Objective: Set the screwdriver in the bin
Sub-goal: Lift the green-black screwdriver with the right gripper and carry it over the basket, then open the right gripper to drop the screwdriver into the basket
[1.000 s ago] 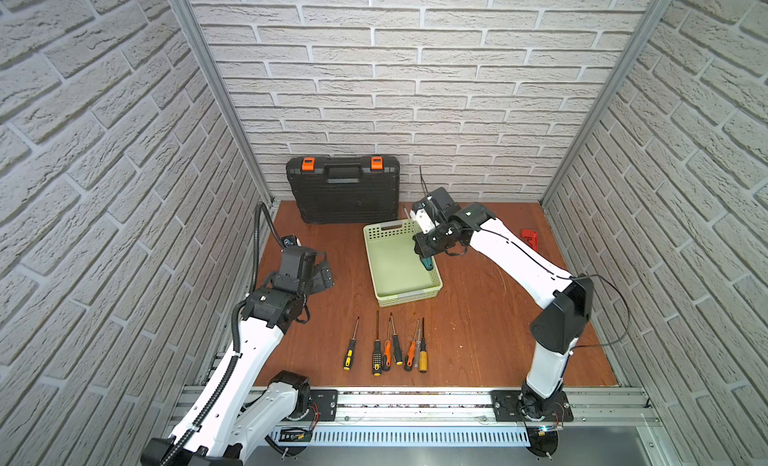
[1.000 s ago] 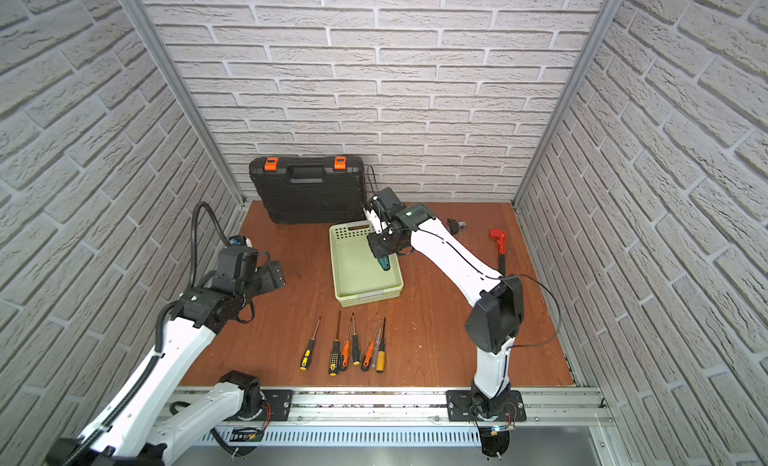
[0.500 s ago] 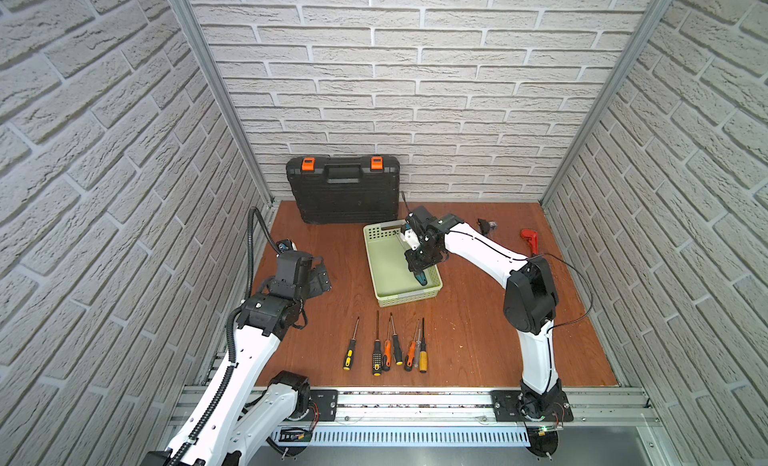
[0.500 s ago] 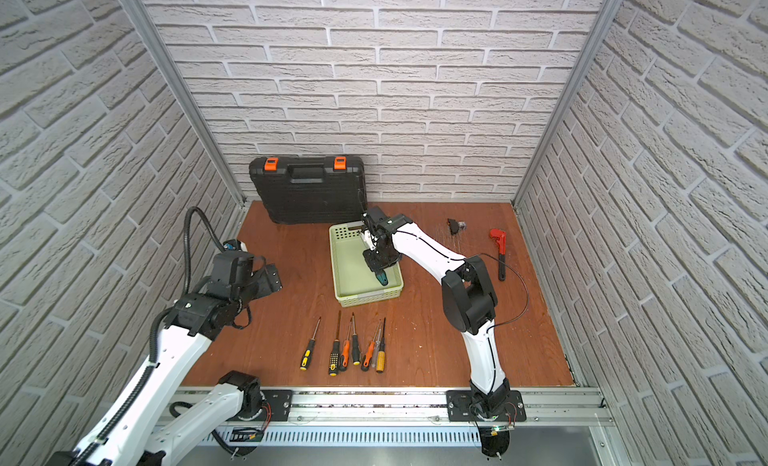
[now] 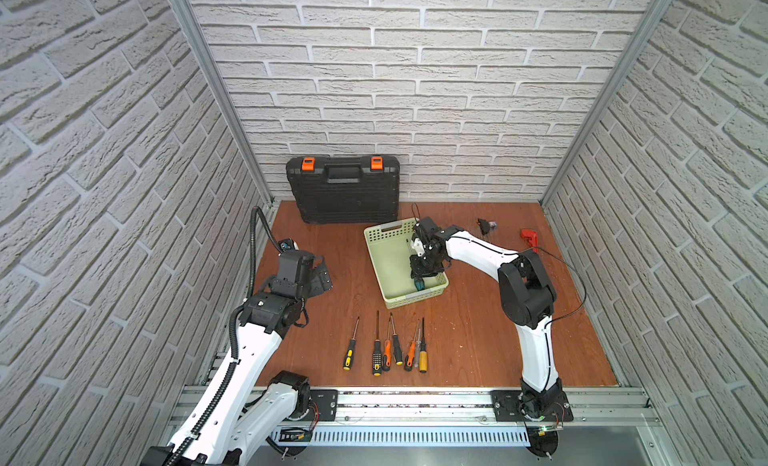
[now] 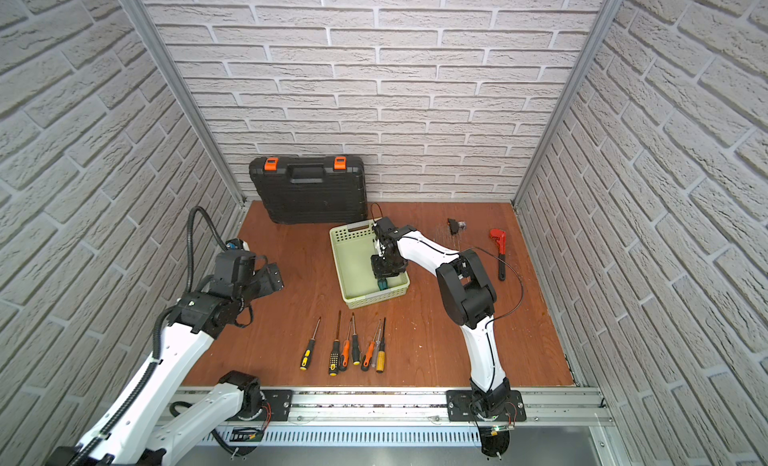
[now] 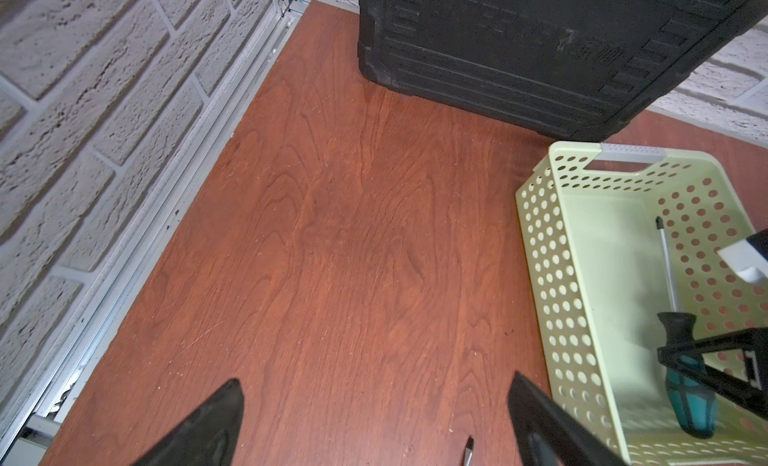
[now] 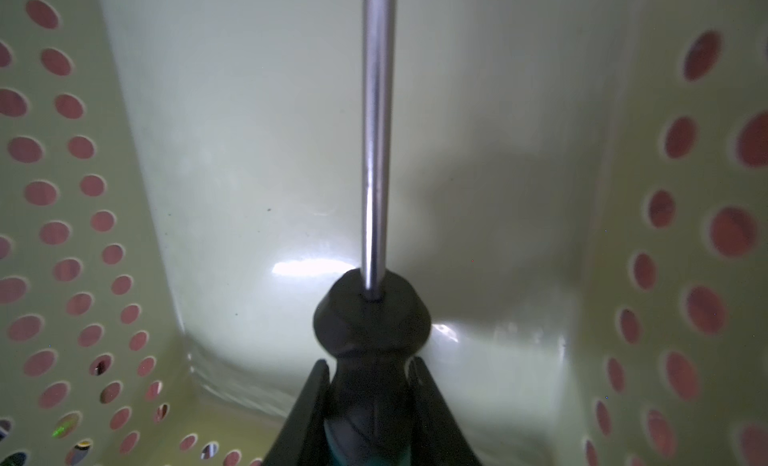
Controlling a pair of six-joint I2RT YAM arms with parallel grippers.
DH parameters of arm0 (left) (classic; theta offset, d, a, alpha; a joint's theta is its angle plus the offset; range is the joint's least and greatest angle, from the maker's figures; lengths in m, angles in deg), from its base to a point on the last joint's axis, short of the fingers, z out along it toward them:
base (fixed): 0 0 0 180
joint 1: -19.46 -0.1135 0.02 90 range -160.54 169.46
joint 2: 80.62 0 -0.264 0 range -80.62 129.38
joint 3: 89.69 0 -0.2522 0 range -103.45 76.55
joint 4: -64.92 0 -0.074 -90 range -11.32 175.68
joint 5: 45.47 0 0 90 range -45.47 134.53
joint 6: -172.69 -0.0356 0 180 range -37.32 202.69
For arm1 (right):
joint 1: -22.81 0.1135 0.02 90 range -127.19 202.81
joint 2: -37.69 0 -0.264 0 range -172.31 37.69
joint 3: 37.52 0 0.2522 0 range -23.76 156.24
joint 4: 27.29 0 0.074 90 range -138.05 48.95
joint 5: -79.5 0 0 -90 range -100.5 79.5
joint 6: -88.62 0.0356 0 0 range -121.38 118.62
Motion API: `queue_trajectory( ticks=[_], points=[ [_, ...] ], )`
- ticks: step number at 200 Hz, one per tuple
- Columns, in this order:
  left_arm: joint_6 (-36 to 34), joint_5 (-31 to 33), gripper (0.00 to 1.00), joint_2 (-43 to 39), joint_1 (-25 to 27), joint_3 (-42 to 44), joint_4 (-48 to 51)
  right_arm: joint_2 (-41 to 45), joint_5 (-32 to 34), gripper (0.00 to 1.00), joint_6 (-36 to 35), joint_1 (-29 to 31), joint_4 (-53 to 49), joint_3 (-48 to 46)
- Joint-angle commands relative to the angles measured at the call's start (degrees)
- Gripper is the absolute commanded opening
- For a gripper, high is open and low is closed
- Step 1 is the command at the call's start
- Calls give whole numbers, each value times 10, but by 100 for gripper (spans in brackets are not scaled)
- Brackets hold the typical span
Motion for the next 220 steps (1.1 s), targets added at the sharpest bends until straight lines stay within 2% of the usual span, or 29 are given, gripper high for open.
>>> queue_trajectory(
  ticks=[1, 55, 113, 145, 169, 196, 220],
  points=[
    [-12, -5, 98, 7, -3, 1, -20, -4, -4, 5, 13, 5, 26, 11],
    [-19, -23, 98, 20, -3, -4, -21, -37, 37, 8, -43, 8, -53, 82],
    [-11, -56, 98, 39, -3, -9, -11, -34, 88, 37, -76, 9, -83, 113],
    [-3, -93, 98, 66, -2, -19, 17, -27, 82, 44, -86, 9, -79, 116],
    [3, -120, 98, 78, 6, -17, 35, -16, 66, 45, -92, 9, -89, 134],
    [18, -131, 95, 105, 42, -13, 79, 33, 51, 39, -104, 14, -100, 136],
    [46, -146, 82, 137, 87, -5, 106, 113, 68, 34, -111, 14, -87, 96]
  ],
)
